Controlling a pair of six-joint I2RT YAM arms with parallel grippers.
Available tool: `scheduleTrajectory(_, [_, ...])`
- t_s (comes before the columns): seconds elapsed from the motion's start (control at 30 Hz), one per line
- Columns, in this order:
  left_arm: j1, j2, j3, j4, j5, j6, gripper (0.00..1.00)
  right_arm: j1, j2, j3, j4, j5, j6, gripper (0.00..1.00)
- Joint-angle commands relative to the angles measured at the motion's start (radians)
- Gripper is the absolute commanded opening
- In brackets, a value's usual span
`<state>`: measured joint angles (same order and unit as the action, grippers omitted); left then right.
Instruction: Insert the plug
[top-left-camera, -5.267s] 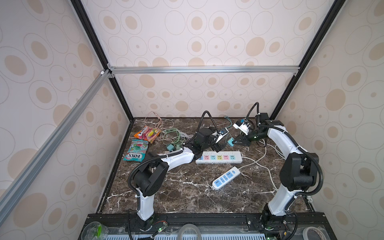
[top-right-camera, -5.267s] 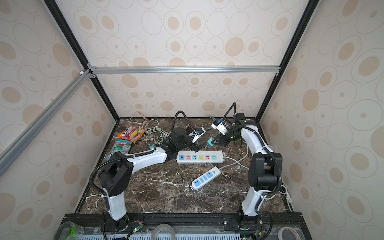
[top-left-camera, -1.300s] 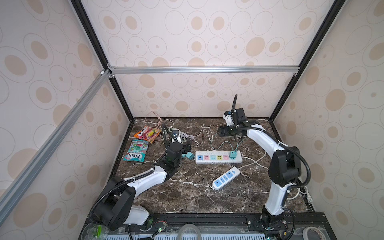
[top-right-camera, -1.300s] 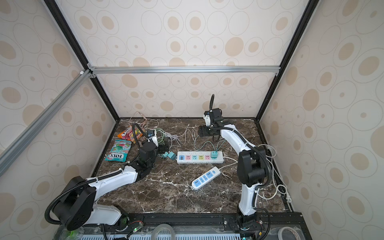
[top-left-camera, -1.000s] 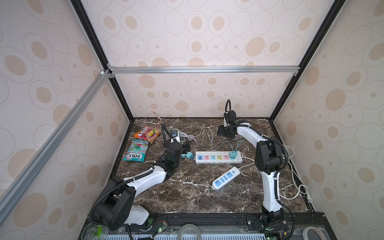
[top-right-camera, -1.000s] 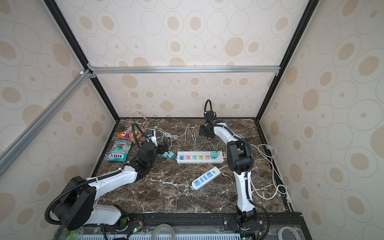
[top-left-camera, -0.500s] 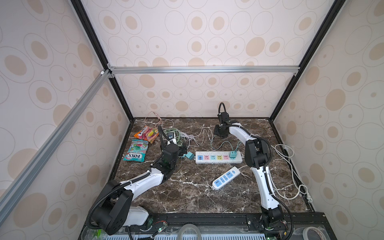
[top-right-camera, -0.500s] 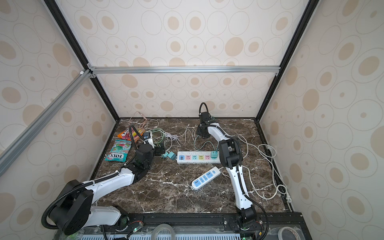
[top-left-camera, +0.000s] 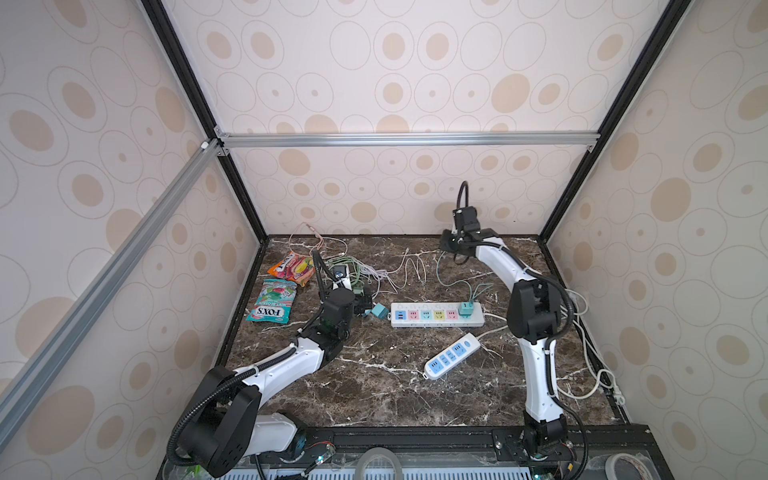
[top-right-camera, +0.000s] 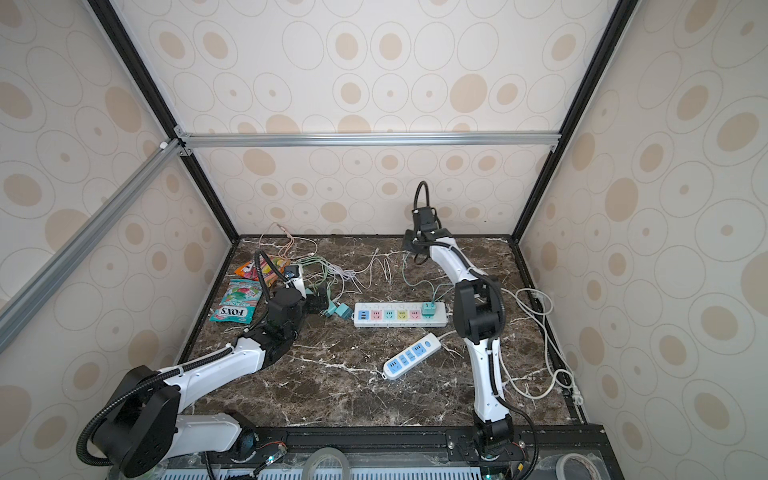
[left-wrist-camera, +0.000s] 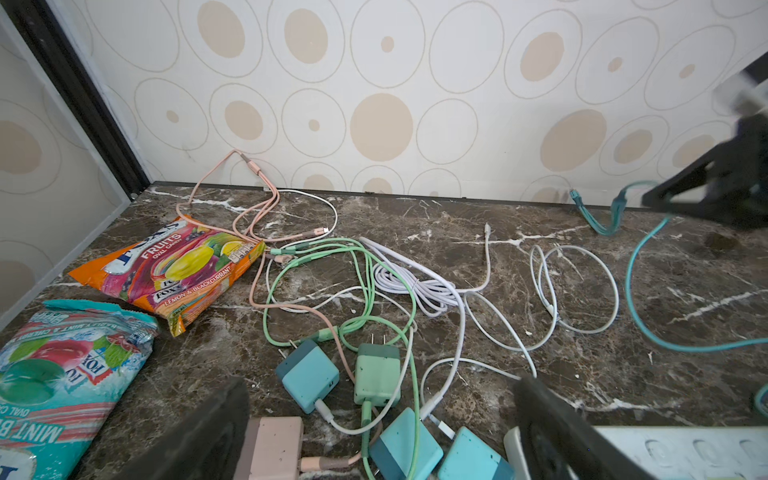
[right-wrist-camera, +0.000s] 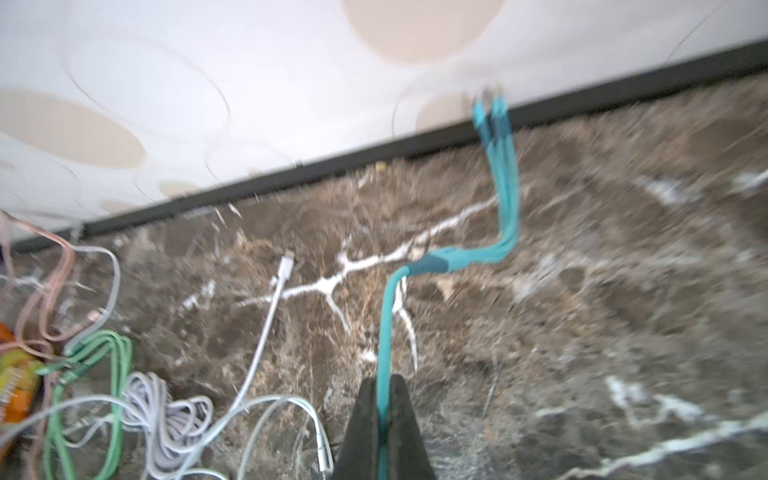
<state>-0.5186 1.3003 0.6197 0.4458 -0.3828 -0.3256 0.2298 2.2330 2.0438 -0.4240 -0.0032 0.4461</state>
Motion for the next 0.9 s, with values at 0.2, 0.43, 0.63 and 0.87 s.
scheduleTrajectory(0.2, [0.006, 0.023, 0.063, -0.051, 0.033, -0.015, 0.98, -0.245, -0.163, -0.118, 0.087, 0.032, -0.075, 0.00])
scheduleTrajectory(0.43, [0.006, 0.029, 0.071, -0.045, 0.048, -0.024, 0.98, -0.309, -0.237, -0.292, 0.131, -0.148, -0.224, 0.00])
scheduleTrajectory(0.63, [0.006, 0.046, 0.099, -0.064, 0.058, -0.027, 0.98, -0.308, -0.185, -0.286, 0.054, -0.134, -0.284, 0.00])
scheduleTrajectory(0.87, [0.006, 0.042, 0.105, -0.113, -0.042, -0.064, 0.98, -0.308, -0.174, -0.270, 0.021, -0.124, -0.238, 0.27])
